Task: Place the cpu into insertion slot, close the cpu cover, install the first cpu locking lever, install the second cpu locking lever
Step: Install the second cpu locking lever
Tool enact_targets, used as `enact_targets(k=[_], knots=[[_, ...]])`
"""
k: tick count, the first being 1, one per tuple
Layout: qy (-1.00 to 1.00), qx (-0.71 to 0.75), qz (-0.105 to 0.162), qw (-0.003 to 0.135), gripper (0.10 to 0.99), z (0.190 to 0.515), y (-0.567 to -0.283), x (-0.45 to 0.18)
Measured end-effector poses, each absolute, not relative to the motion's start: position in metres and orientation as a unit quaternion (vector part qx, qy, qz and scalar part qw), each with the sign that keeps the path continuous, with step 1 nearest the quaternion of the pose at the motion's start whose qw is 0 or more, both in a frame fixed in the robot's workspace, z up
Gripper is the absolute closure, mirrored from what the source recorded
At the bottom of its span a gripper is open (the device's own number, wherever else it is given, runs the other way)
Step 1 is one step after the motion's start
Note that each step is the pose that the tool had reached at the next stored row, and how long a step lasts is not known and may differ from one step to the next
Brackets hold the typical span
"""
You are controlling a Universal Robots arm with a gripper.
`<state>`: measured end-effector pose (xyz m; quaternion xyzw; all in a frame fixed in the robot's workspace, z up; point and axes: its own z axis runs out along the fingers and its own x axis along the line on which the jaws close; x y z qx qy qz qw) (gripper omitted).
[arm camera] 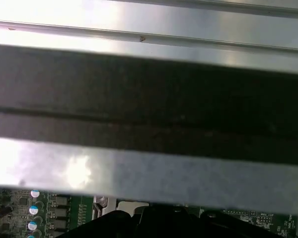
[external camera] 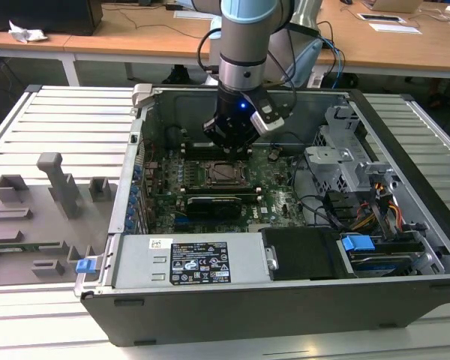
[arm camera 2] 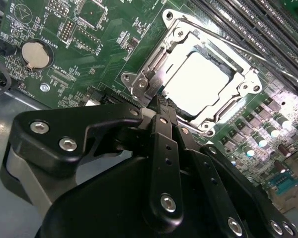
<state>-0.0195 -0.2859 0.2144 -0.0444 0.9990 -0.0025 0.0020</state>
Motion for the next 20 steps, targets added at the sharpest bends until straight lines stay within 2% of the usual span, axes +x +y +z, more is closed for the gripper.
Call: enact_targets(k=[8,20], knots=[[0.999,-0.04,-0.002,-0.002,0.98,0.223,-0.287,-0.019],[0.999,-0.036,-0.002,-0.002,0.98,0.227,-0.306,-0.019]])
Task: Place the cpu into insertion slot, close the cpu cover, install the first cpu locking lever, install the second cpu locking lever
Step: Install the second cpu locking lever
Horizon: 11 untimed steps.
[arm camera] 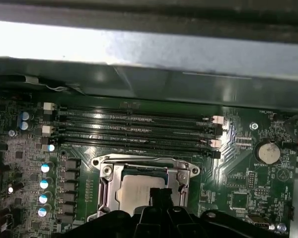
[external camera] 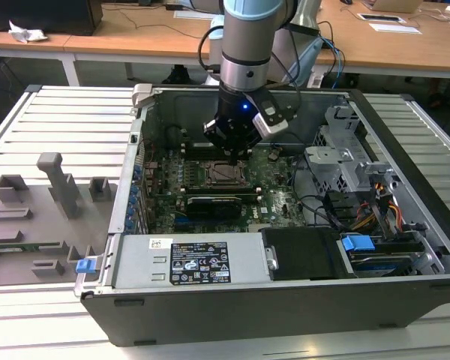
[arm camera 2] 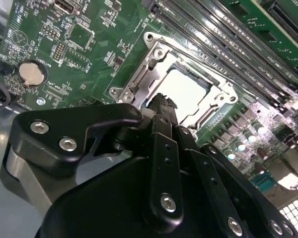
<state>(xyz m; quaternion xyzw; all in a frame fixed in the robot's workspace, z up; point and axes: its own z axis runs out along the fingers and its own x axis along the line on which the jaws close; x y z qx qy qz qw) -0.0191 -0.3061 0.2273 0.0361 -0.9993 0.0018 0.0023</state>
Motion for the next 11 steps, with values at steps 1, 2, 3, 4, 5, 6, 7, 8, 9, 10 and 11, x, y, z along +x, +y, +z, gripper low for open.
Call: enact_targets(k=[1,2,3,4,5,6,7,8,9,10,11], knots=[[-0.999,0.036,0.002,0.002,0.98,0.229,-0.306,-0.019],[-1.0,0.031,0.002,0.002,0.98,0.234,-0.306,-0.019],[-1.0,0.026,0.002,0.002,0.98,0.236,-0.306,-0.019],[-1.0,0.025,0.002,0.002,0.98,0.238,-0.307,-0.019],[-1.0,0.024,0.0,0.002,0.98,0.238,-0.309,-0.019],[-1.0,0.024,-0.001,0.002,0.98,0.238,-0.311,-0.019],[-1.0,0.024,-0.001,0.002,0.98,0.238,-0.314,-0.019],[-1.0,0.024,-0.001,0.002,0.98,0.238,-0.318,-0.019],[-1.0,0.024,-0.002,0.002,0.98,0.238,-0.324,-0.019],[-1.0,0.024,-0.002,0.002,0.98,0.238,-0.328,-0.019],[-1.0,0.024,-0.003,0.002,0.98,0.238,-0.33,-0.019]])
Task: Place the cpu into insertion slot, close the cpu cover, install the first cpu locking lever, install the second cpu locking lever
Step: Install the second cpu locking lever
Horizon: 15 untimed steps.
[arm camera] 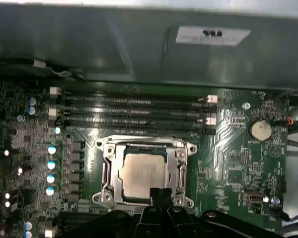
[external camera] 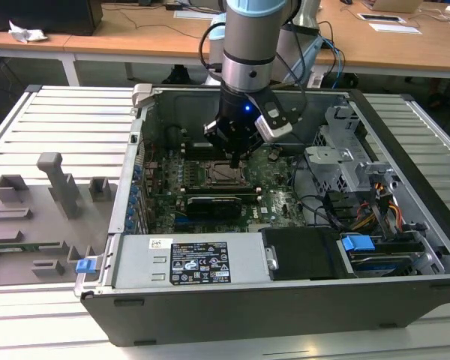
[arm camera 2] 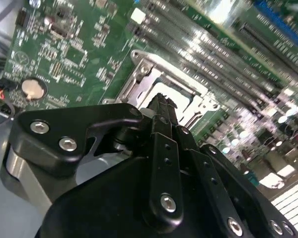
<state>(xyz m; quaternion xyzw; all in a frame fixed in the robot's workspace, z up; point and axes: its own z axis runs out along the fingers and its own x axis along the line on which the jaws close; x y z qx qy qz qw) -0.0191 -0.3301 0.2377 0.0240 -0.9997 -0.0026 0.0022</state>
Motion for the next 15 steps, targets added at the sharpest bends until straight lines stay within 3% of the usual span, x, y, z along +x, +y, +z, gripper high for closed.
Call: enact_targets(k=[15], knots=[[-0.999,0.024,-0.037,0.007,0.98,0.237,-0.369,-0.022]])
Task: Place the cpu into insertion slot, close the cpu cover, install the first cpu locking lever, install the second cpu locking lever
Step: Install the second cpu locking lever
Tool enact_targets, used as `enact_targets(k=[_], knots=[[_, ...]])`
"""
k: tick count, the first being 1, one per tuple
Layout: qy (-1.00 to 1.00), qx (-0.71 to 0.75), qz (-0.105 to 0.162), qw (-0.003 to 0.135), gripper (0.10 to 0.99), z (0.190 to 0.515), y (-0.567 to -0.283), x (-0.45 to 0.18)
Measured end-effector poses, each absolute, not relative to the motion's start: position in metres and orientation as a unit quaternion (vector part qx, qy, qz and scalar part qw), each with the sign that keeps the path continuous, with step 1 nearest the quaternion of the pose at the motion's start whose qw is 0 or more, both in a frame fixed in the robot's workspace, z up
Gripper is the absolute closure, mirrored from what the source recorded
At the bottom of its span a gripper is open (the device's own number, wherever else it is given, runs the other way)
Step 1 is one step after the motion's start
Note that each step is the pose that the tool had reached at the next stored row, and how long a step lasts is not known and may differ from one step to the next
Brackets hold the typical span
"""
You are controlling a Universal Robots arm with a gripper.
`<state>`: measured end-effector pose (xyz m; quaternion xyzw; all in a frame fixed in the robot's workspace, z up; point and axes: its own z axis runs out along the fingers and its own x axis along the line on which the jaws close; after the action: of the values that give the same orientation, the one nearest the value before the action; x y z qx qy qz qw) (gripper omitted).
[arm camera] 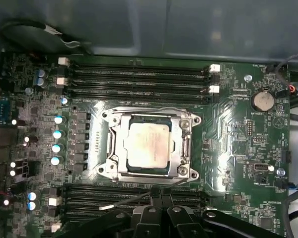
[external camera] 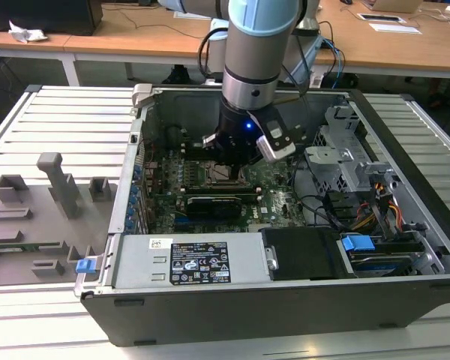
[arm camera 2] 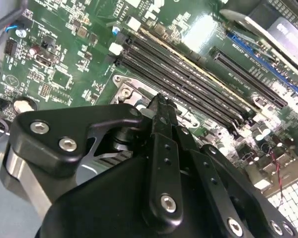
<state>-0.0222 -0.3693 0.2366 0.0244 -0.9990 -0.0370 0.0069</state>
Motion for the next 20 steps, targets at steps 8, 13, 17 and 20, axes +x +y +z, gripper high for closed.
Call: enact_targets(k=[8,13,17,20], knots=[[-0.999,0.026,-0.045,0.007,0.98,0.234,-0.373,-0.044],[-0.997,0.026,-0.075,0.006,0.98,0.231,-0.382,-0.047],[-0.996,0.026,-0.083,0.006,0.98,0.231,-0.39,-0.053],[-0.996,0.026,-0.086,0.006,0.98,0.231,-0.392,-0.058]])
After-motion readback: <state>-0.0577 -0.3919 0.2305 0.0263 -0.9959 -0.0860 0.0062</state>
